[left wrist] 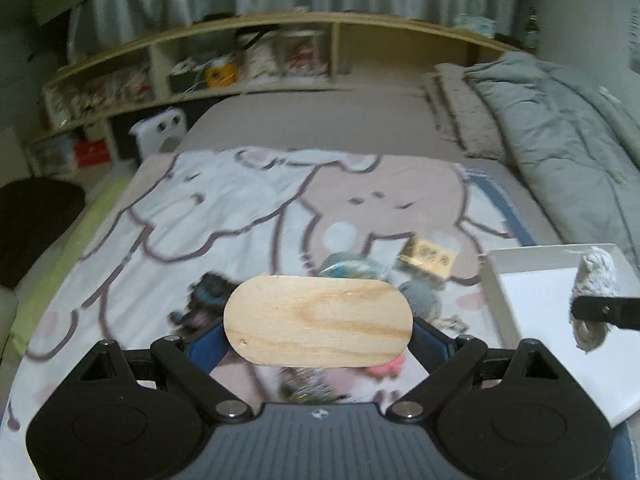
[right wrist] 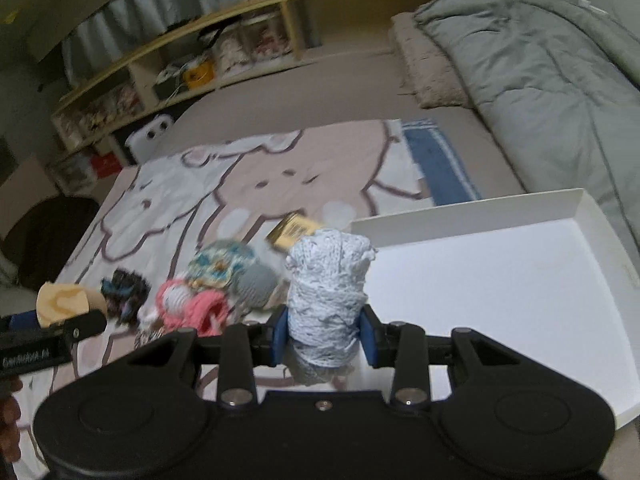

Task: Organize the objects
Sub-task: 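Lift the wooden block and white crochet piece and carry both over the white box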

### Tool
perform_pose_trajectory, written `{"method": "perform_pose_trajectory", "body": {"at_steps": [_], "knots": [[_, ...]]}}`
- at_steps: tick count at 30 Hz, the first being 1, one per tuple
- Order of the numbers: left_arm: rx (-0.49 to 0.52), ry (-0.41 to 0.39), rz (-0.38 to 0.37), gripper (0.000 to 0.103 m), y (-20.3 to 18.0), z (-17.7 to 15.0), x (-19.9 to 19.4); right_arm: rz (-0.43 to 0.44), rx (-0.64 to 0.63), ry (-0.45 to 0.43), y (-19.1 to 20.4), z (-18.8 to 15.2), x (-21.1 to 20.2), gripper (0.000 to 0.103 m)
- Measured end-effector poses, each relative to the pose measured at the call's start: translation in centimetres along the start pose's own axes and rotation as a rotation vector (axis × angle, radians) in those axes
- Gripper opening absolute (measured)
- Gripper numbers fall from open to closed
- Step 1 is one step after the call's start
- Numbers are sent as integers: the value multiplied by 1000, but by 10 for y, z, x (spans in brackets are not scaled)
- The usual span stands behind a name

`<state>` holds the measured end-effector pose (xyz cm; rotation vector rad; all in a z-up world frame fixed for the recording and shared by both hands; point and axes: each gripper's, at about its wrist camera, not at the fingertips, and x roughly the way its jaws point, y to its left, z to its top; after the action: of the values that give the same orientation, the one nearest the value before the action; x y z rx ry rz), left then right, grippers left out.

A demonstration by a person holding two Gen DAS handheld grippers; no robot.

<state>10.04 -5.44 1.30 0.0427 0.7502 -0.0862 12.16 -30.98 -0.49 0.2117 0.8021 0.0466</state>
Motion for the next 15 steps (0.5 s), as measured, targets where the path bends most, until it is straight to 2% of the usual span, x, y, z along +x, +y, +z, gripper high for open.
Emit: {"method": "perform_pose_trajectory", "body": {"at_steps": [7,15], "knots": [[66,-17,-101,93,-62,9,3,-88,7,-29,-37,7,-11,38],[102,58,-219,93,-132,-5,21,-210,-38,55,-74,-2,-7,38]]}}
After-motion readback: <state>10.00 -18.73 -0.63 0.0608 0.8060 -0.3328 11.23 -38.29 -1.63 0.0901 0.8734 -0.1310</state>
